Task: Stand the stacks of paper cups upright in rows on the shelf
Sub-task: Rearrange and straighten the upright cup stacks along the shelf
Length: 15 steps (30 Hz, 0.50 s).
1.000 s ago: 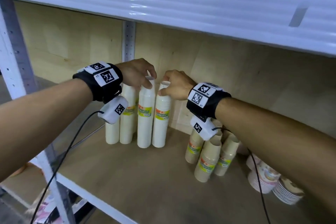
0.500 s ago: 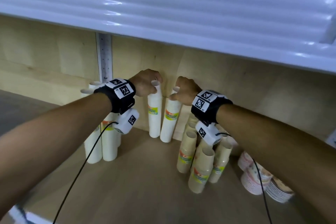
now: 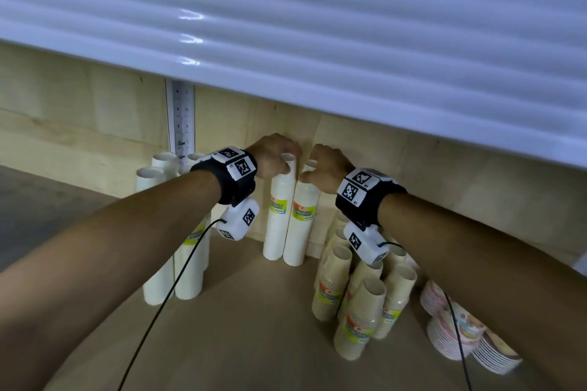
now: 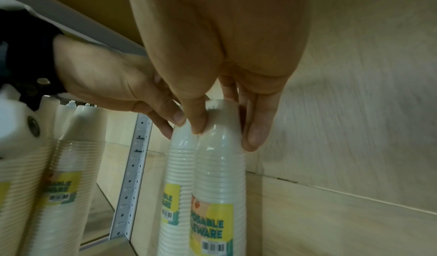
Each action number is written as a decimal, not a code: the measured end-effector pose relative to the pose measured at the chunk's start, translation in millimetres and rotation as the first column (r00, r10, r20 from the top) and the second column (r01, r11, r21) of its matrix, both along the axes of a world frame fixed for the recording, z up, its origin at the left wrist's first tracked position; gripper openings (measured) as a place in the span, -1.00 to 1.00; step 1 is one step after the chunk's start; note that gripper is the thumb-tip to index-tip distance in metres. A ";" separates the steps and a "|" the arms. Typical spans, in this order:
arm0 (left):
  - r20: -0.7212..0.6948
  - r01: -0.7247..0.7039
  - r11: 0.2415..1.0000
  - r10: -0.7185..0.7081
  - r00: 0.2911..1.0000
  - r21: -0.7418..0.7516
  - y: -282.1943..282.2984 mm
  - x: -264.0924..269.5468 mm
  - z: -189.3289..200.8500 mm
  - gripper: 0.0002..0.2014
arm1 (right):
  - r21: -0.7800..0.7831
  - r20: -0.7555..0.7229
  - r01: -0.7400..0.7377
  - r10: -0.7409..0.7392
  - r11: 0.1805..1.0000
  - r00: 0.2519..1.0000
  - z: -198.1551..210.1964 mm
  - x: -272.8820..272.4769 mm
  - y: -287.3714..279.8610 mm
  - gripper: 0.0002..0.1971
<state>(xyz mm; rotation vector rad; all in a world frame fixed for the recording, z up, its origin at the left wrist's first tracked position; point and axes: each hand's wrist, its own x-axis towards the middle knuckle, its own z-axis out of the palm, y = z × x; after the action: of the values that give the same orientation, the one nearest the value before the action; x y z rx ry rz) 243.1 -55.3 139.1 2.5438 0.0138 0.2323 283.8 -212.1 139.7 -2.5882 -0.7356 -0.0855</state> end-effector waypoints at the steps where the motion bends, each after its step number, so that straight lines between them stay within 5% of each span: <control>1: -0.001 -0.006 1.000 0.006 1.000 0.007 -1.8 0.8 0.1 -0.59 | 0.010 -0.007 0.003 -0.002 1.000 1.000 -0.8 0.4 -0.1 -0.50; 15: 0.066 -0.068 0.993 0.062 0.996 0.094 1.4 -35.9 39.7 -0.63 | -0.014 0.149 -0.054 0.056 0.998 0.987 26.0 -23.5 3.5 -0.54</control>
<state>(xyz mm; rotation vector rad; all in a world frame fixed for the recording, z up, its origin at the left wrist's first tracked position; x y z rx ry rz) 207.3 -53.9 178.8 2.6330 0.0624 0.3467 260.4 -208.6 165.7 -2.5896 -0.8624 -0.2612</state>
